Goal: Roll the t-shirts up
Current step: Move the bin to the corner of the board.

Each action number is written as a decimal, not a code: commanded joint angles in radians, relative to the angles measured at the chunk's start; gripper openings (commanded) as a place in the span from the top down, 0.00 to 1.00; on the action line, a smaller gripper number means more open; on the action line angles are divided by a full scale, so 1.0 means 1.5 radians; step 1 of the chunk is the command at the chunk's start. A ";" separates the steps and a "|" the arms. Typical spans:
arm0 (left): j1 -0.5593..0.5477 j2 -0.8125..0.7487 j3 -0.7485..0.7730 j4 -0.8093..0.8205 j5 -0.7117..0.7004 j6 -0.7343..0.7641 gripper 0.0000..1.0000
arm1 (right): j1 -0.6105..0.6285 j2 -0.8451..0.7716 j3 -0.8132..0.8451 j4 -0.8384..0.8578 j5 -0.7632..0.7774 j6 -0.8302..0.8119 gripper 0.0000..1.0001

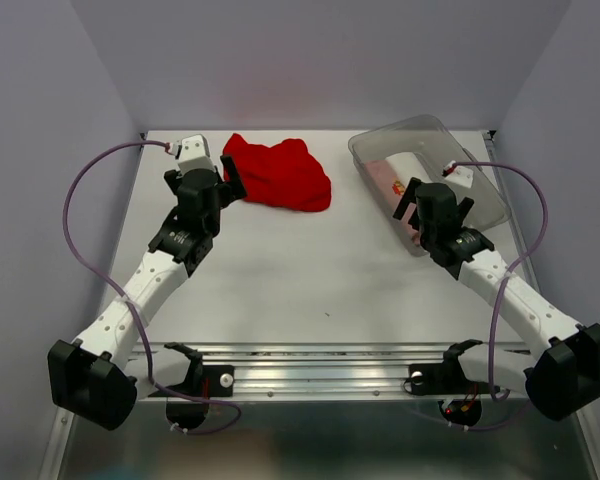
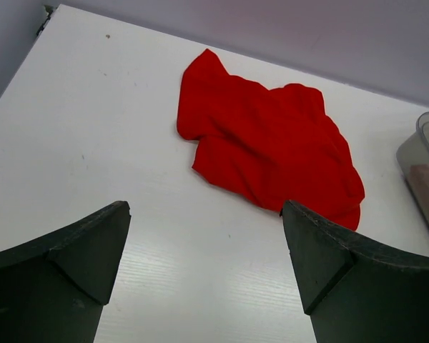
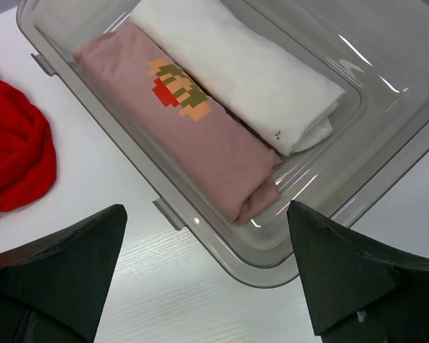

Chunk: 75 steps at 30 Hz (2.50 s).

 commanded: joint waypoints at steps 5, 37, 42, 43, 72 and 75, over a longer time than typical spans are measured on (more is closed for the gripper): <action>0.002 -0.002 0.005 0.034 0.025 -0.002 0.01 | -0.004 -0.018 0.004 0.018 -0.018 0.001 0.00; 0.094 0.248 0.184 -0.127 0.228 -0.089 0.01 | 0.028 0.404 0.301 -0.038 -0.210 -0.124 0.00; 0.099 0.301 0.233 -0.153 0.262 -0.065 0.01 | -0.016 0.445 0.330 -0.054 -0.186 -0.126 0.00; 0.099 0.314 0.239 -0.155 0.266 -0.061 0.01 | -0.022 0.446 0.330 -0.053 -0.182 -0.127 0.00; 0.119 0.700 0.599 -0.186 0.283 -0.098 0.09 | 0.012 0.221 0.176 -0.054 -0.397 -0.056 0.00; 0.120 0.755 0.643 -0.199 0.276 -0.105 0.23 | 0.012 0.191 0.163 -0.066 -0.395 -0.047 0.00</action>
